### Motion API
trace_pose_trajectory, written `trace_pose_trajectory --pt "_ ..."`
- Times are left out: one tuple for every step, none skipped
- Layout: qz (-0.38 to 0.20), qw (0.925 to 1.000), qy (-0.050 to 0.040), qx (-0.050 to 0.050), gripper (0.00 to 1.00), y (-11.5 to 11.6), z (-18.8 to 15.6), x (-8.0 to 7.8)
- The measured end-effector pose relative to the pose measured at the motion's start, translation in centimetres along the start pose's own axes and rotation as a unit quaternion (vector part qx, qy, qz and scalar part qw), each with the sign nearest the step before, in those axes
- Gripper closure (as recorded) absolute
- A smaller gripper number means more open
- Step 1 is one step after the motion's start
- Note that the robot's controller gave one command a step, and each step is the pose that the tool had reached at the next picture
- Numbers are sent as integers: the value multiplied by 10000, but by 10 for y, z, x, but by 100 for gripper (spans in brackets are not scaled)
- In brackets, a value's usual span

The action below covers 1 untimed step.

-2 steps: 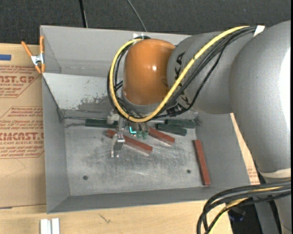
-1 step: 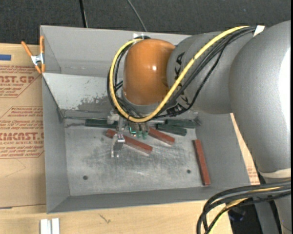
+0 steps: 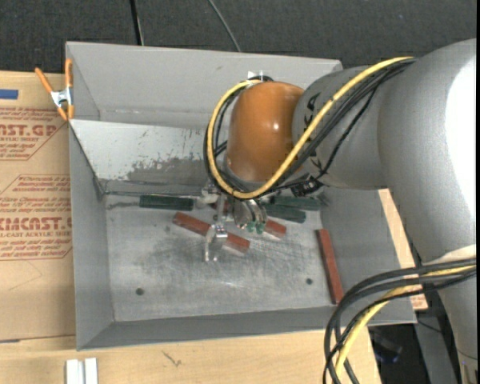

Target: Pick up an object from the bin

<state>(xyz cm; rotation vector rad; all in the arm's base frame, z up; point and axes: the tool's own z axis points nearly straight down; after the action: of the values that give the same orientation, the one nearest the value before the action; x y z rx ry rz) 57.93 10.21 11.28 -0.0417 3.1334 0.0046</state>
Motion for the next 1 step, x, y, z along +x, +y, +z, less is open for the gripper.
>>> trace_pose_trajectory --pt "502 9987 -36 3 100 31 35 19"
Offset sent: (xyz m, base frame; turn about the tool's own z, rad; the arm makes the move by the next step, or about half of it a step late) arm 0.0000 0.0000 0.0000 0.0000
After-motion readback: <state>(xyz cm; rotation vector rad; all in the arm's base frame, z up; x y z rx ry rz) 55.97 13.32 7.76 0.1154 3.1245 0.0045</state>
